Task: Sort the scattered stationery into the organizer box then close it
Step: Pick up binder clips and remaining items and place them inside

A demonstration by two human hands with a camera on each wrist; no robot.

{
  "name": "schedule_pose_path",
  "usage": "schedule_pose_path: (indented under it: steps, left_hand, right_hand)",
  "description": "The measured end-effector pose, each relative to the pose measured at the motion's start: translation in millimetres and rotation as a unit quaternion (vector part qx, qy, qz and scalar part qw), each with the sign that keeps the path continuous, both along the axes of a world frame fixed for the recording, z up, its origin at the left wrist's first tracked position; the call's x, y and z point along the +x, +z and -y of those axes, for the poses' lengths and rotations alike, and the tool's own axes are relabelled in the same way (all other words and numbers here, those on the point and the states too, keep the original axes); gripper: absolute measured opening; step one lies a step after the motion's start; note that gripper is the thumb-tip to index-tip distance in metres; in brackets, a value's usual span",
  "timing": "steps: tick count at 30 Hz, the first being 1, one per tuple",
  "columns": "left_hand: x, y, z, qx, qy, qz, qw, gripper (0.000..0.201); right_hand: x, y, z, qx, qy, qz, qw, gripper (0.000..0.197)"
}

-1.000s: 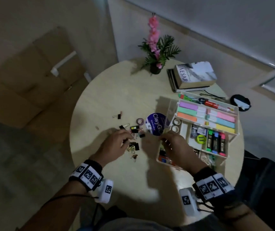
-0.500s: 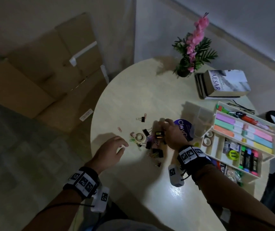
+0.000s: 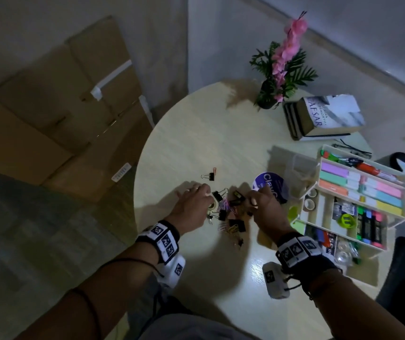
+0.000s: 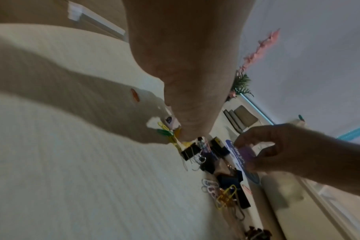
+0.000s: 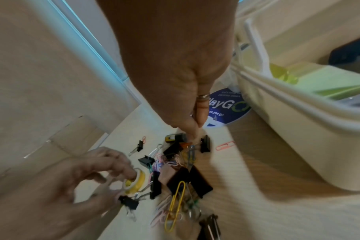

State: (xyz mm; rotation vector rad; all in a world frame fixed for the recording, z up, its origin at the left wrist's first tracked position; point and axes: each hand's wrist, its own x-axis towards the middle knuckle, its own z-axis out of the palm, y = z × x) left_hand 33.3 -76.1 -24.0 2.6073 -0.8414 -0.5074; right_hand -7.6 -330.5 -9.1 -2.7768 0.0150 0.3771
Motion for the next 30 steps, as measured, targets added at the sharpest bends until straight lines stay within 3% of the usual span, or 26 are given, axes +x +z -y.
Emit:
schedule_pose_path:
  steps: [2, 7, 12, 18, 22, 26, 30]
  left_hand:
    - [3, -5, 4, 0.008, -0.005, 0.016, 1.000, 0.024]
    - [7, -14, 7, -0.023, -0.002, 0.045, 0.999, 0.015]
    - [5, 4, 20, -0.144, 0.035, 0.036, 0.988, 0.016]
    - [-8, 43, 61, -0.248, 0.027, -0.013, 0.968, 0.014]
    - [-21, 67, 97, -0.300, 0.013, -0.053, 0.952, 0.015]
    - [-30, 84, 127, -0.295, 0.007, -0.056, 0.954, 0.015]
    - [-36, 93, 153, -0.275, 0.004, -0.049, 0.960, 0.014]
  right_hand:
    - [-16, 14, -3, -0.006, -0.002, 0.008, 1.000, 0.027]
    - [-59, 54, -2, 0.169, -0.062, 0.062, 0.982, 0.033]
    - [-93, 88, 38, 0.250, -0.165, 0.104, 0.949, 0.034]
    - [-105, 90, 101, 0.225, -0.201, 0.168, 0.939, 0.023]
    - [-100, 69, 123, 0.213, -0.151, 0.166, 0.951, 0.017]
    - [-98, 52, 128, 0.122, -0.068, 0.176, 0.974, 0.018]
    - [-96, 38, 129, 0.067, -0.049, 0.208, 0.975, 0.018]
